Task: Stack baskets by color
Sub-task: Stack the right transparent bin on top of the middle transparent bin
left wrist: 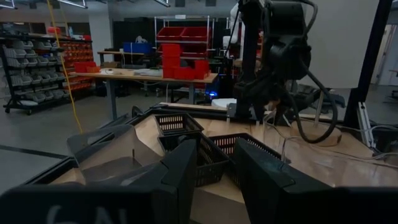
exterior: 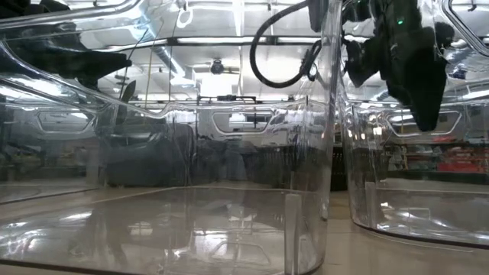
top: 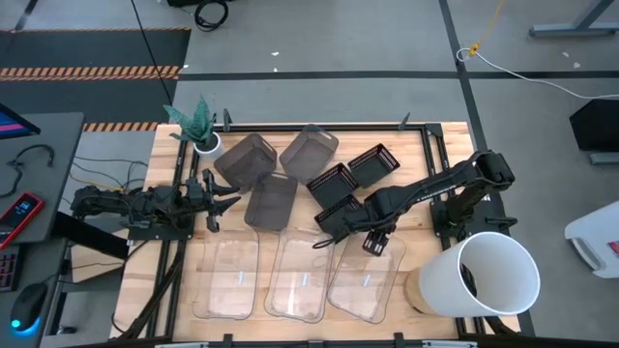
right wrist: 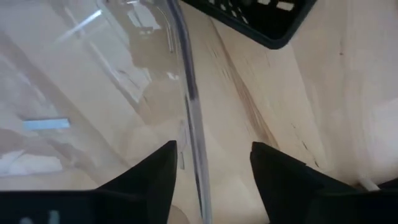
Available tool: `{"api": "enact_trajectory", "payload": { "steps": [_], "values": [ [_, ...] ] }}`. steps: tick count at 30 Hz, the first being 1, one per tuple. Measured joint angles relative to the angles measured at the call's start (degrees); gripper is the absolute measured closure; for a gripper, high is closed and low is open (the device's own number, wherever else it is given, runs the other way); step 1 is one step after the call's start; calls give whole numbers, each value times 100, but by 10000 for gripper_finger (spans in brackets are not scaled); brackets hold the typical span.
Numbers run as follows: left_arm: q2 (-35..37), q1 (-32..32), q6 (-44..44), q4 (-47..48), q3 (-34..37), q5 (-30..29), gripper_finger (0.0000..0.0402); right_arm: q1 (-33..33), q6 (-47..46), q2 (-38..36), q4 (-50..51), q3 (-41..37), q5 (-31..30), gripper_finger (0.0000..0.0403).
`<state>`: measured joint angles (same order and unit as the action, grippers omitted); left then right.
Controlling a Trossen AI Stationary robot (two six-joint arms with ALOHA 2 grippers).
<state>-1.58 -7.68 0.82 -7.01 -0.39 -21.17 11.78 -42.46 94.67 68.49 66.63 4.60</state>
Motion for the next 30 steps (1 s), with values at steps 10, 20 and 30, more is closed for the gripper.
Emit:
{"api": "enact_trajectory", "payload": {
  "steps": [10,20,30],
  "values": [
    [-1,0,2,0,0,0,285,1,20,0,-296,-272,4,245],
    [0,-1,0,0,0,-1,285,-29,107,0,-463,-271,-29,275],
    [0,-1,0,0,-1,-2,285,-29,199,-2,-416,-269,122,392]
  ]
}}
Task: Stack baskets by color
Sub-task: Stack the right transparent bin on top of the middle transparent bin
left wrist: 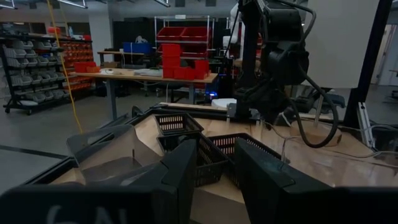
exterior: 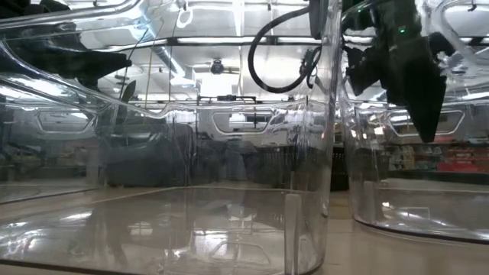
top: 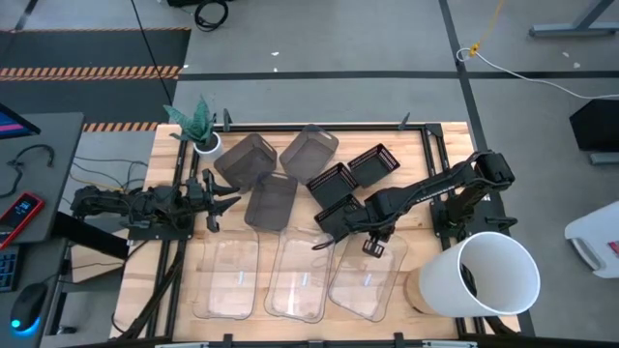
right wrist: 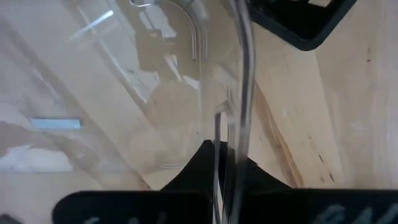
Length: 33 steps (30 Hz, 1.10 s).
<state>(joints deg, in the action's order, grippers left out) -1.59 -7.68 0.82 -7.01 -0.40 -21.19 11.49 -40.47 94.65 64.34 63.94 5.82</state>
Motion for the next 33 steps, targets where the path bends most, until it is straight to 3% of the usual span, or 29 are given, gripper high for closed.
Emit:
{"api": "enact_trajectory", "payload": {
  "steps": [13,27,33],
  "values": [
    [-2,1,2,-2,2,1,285,-4,83,-13,436,363,142,398],
    [-2,2,0,0,0,0,285,-213,645,-14,2316,2407,121,400],
    [0,2,0,0,0,2,285,-347,832,-18,2575,3306,-90,400]
  ]
}}
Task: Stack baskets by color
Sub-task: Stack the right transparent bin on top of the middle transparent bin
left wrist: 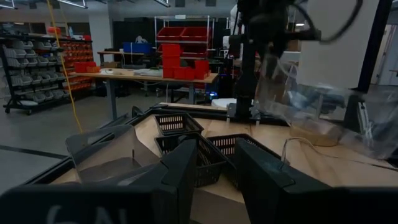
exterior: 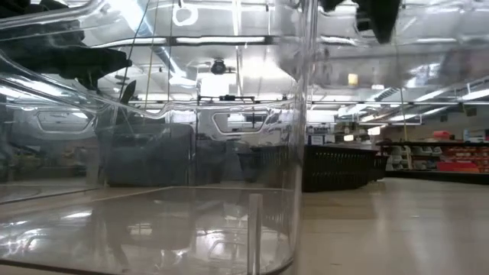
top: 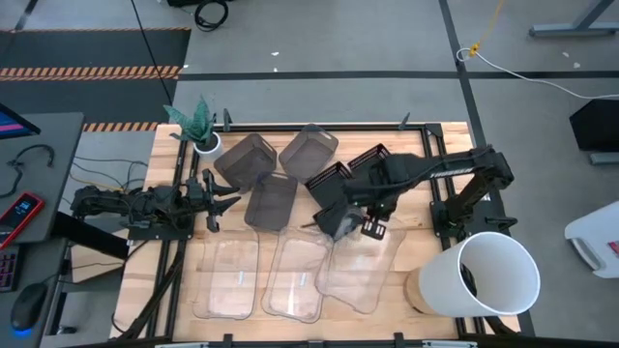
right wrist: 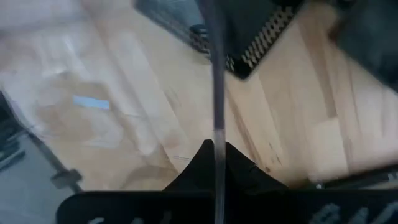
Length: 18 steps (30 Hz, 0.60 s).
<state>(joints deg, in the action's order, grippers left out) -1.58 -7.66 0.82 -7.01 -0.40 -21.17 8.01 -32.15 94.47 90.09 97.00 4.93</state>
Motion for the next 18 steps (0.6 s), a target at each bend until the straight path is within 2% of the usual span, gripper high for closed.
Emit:
{"api": "enact_trajectory", "payload": {
  "steps": [8,18],
  "values": [
    [0,-2,1,-2,0,-1,285,-76,370,-4,4,782,175,400],
    [-1,-2,2,-1,0,-1,285,-72,385,-2,-7,1188,75,400]
  ]
}}
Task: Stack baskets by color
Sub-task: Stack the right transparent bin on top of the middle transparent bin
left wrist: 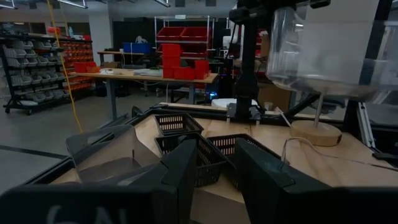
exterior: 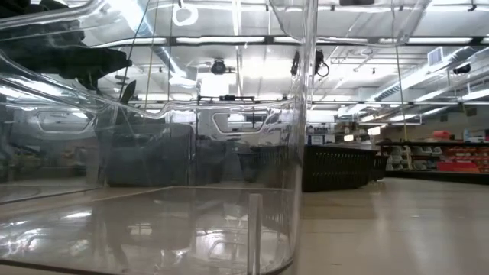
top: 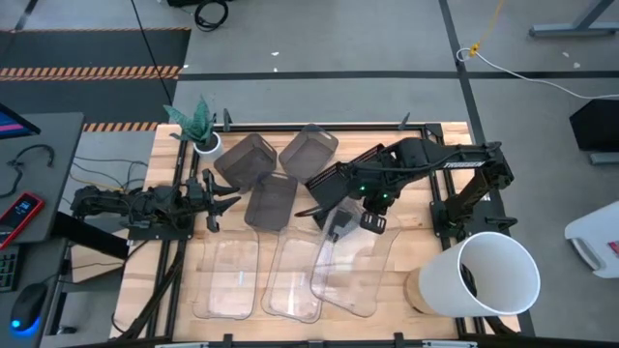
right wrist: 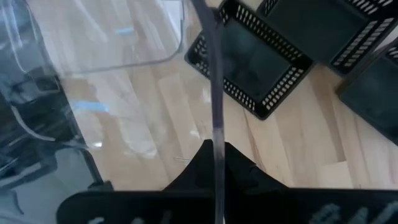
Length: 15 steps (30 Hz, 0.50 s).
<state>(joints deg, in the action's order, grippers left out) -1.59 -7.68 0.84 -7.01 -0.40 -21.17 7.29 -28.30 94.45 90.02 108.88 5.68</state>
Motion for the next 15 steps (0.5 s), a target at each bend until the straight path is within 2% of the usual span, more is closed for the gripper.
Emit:
{"api": "enact_trajectory", "payload": {
  "steps": [9,15],
  "values": [
    [-1,0,0,1,0,-1,285,46,-22,25,-83,498,-563,400],
    [-2,2,0,1,2,-2,285,22,174,24,-388,660,-562,400]
  ]
}}
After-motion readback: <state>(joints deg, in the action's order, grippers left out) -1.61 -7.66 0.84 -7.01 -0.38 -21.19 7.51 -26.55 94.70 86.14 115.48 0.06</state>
